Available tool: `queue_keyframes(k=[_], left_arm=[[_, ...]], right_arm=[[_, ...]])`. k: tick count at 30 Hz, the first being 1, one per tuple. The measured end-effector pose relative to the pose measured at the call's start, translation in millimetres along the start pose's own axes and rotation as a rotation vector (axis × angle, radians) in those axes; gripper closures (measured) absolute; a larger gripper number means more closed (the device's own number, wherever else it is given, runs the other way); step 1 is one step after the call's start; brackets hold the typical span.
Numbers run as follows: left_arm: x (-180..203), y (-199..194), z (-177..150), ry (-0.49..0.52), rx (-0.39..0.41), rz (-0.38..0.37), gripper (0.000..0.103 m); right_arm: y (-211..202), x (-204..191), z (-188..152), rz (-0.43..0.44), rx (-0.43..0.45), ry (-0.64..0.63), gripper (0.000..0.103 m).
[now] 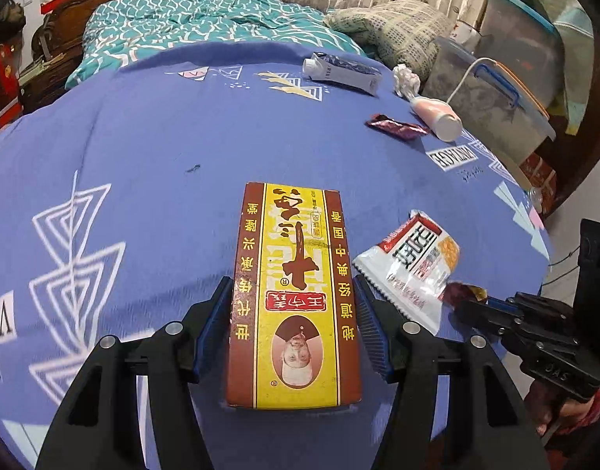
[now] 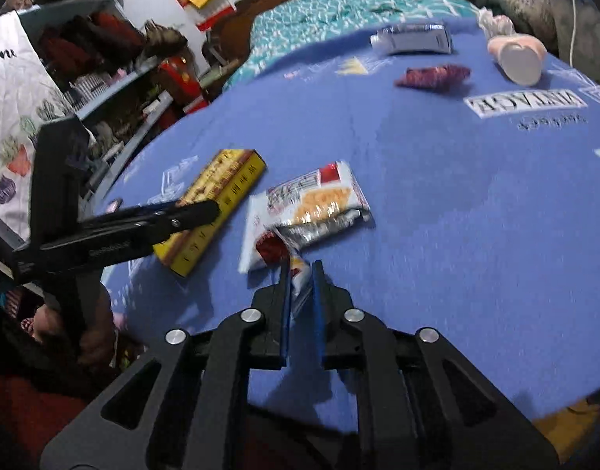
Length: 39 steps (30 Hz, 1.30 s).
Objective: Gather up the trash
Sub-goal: 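Grasp the yellow-brown box with the left gripper while the right grasps the red-white snack bag, then carry the box and snack bag to the beige bin and open both grippers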
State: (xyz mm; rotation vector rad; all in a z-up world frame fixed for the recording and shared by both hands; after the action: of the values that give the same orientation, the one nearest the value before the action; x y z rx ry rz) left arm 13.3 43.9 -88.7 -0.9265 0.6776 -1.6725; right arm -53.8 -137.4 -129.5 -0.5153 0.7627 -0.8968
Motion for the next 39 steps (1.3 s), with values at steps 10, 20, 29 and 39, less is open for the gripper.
queue_keyframes(k=[10, 20, 29, 39], left_arm=[[3, -5, -9, -0.005, 0.003, -0.013, 0.045], [4, -3, -9, 0.017, 0.01, -0.023, 0.045], [8, 0, -6, 0.021, 0.012, -0.032, 0.046], [57, 8, 21, 0.092, -0.016, -0.164, 0.046]], right_arm=[[-29, 7, 5, -0.047, 0.084, -0.004, 0.014], [27, 2, 48, -0.065, 0.042, -0.091, 0.023], [30, -17, 34, -0.072, 0.055, -0.199, 0.085], [-51, 90, 57, -0.174, 0.242, 0.063, 0.085]])
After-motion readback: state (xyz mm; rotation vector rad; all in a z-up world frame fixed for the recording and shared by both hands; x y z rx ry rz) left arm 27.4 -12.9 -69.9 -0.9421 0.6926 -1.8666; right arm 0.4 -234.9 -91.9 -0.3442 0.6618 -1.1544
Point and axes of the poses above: each gripper's, at about its wrist camera, not at the fingertips, and y roughly the way its jaws point, x to its right, z to its top, the point moved 3 cm from there along y, roughly the way its jaws point, and after that the axes turned 8 degrees about -y, right-handed, at the moved point
